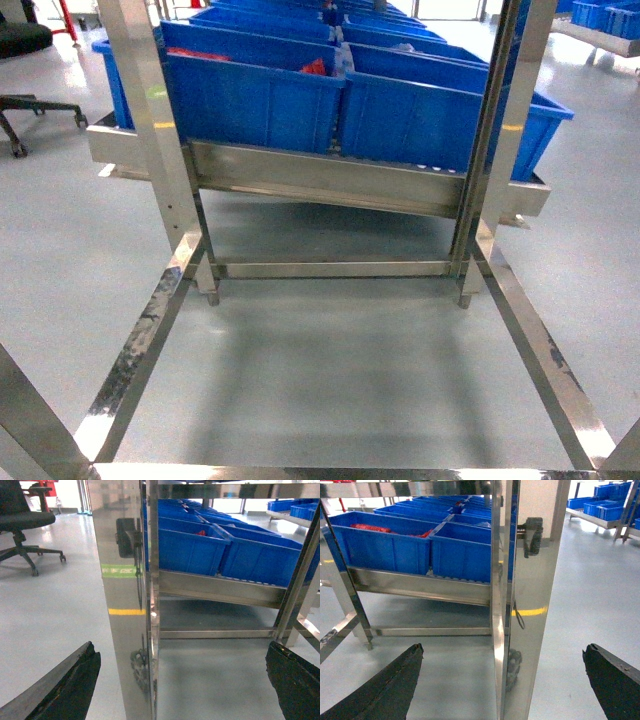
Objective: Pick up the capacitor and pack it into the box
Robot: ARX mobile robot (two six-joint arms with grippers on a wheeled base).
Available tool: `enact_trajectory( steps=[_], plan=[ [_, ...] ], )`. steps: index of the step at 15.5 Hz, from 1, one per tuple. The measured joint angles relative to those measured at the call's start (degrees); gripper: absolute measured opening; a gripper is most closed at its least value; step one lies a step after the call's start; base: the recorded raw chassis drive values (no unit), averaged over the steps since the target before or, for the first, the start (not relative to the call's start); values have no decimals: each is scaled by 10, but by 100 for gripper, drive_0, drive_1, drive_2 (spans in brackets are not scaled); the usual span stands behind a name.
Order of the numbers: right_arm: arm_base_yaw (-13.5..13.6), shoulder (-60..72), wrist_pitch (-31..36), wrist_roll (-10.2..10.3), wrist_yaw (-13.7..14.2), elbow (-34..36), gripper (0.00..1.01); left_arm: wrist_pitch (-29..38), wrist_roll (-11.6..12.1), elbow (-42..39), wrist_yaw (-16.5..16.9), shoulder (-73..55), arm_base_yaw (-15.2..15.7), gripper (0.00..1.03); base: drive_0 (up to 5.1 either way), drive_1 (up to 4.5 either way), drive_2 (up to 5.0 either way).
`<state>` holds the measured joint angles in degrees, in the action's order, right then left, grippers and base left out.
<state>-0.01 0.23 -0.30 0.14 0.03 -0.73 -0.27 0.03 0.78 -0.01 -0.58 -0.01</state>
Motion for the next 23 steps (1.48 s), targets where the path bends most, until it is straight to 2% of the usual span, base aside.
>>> enact_trajectory(
  steps=[23],
  plan=[
    [0,0,-1,0,0,0,98,0,0,0,-1,0,0,98,0,0,0]
  ],
)
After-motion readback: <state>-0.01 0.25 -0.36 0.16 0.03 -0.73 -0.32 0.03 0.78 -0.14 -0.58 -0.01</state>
